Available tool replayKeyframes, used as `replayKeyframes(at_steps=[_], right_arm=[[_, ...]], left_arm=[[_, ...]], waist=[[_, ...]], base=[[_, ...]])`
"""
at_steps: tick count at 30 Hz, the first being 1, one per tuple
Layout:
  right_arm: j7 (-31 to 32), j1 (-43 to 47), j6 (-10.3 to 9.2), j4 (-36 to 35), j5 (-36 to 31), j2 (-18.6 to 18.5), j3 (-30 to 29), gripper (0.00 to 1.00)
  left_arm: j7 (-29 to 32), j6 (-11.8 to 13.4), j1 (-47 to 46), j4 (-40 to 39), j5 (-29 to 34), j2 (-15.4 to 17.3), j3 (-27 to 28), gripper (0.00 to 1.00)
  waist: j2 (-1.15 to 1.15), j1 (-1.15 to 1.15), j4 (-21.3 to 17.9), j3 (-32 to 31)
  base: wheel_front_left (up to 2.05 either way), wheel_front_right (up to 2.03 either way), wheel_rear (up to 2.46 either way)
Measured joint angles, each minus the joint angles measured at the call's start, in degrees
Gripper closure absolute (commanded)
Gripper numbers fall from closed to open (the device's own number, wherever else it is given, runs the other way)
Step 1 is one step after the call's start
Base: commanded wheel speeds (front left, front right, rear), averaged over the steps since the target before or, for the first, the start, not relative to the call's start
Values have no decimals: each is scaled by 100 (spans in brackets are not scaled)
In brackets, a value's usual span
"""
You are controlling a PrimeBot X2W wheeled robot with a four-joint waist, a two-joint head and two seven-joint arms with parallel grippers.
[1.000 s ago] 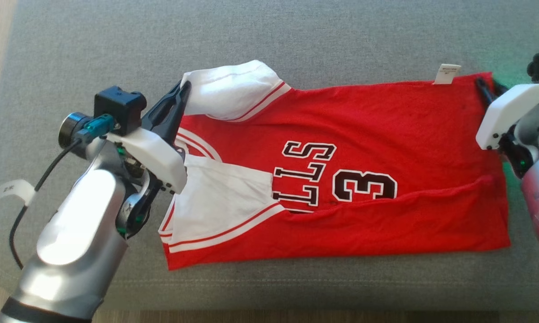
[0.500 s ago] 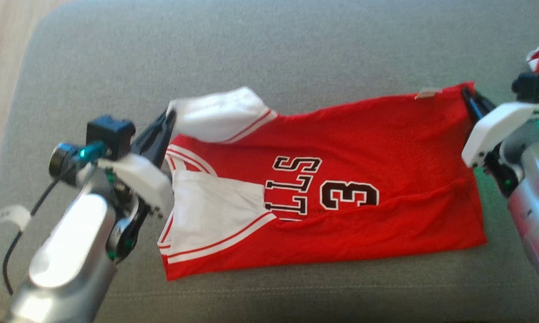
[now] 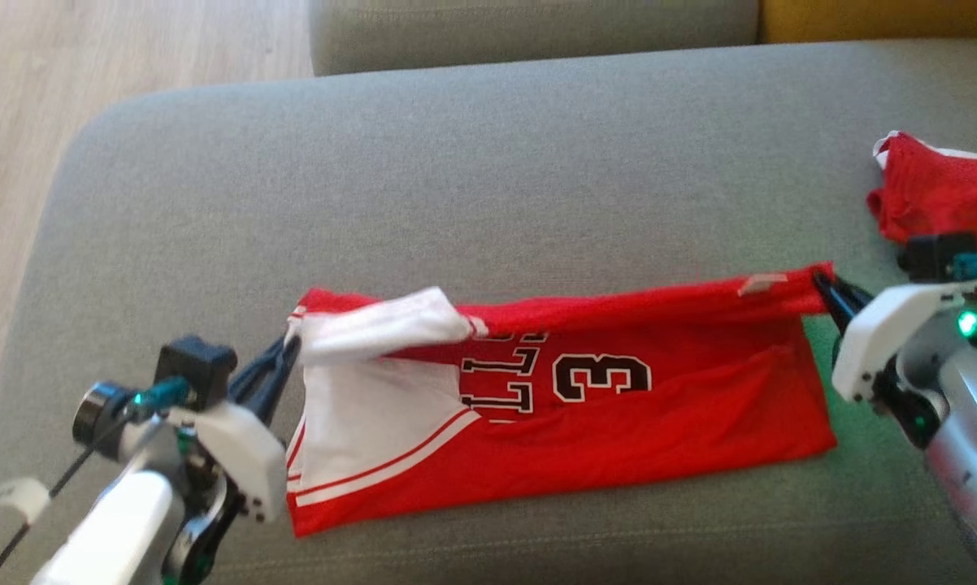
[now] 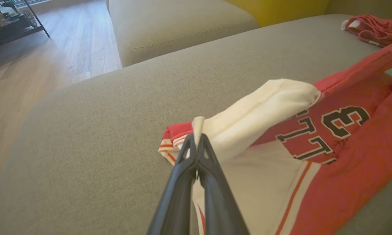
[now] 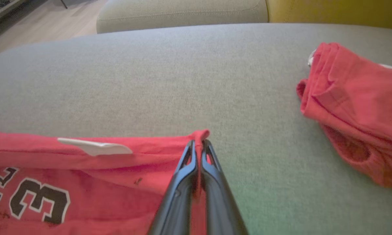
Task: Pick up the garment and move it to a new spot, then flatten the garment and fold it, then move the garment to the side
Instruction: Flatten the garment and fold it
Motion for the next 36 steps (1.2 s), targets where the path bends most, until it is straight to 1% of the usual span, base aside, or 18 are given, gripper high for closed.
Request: replayKeyframes(at_steps=[9,12,16,17,18,19,21,23,25,27,29,32,34,36], right_arm=[[582,548,0,-387,330,-231,196,100],[737,681,0,-521,405,-270,237,100],[943,834,0,-571,465,-282,237,100],[1010,879,0,-572,488,-281,237,42],[1065,923,0,-569,503,-276,204,0],[1111,967,0,-567,569,-269,132,0],[1158,1008,0,-571,606,-269,18,0],[1152,1015,0,-662,613,-271,-107,0],[1136,1017,0,-808,591,-271,-204,0],[1102,1030,0,-978,577,-268,-303,0],[955,1064,0,-1198,526,-256,-464,0],[627,1100,0,-1602,452,-167,-727,0],[352,1104,0,-1950,410,-51,-900,0],[31,1178,0,-2325,319,58,-1077,0]], left_arm=[[512,-5,726,-739,-60,454,-219,100],[748,-97,915,-898,-168,571,-314,100],[894,-109,1100,-972,-213,662,-408,100],[920,-134,1137,-976,-245,661,-413,84],[954,-132,1171,-972,-294,660,-422,44],[994,-119,1190,-970,-303,660,-435,0],[988,-59,1193,-964,-287,664,-439,0],[939,56,1192,-951,-204,682,-419,0],[781,199,1193,-946,-181,686,-316,0],[661,290,1194,-951,-213,678,-199,0],[445,477,1193,-984,-214,627,-44,0],[13,757,1192,-1049,-341,456,268,0],[-331,922,1189,-1109,-477,258,503,0],[-671,1035,1190,-1146,-628,34,704,0]], waist=[[0,0,-18,-211],[0,0,-10,-245],[0,0,-8,-293],[0,0,-8,-306],[0,0,-9,-317],[0,0,-9,-328],[0,0,-5,-352],[0,0,-9,-380],[0,0,-22,-406],[0,0,-41,-427],[0,1,-54,-438],[0,0,-65,-468],[0,1,-61,-488],[0,1,-45,-505]], base=[[0,0,0],[0,0,0],[0,0,0],[0,0,0],[0,0,0],[0,0,0],[0,0,0],[0,0,0],[0,0,0],[0,0,0],[0,0,0],[0,0,0],[0,0,0],[0,0,0]])
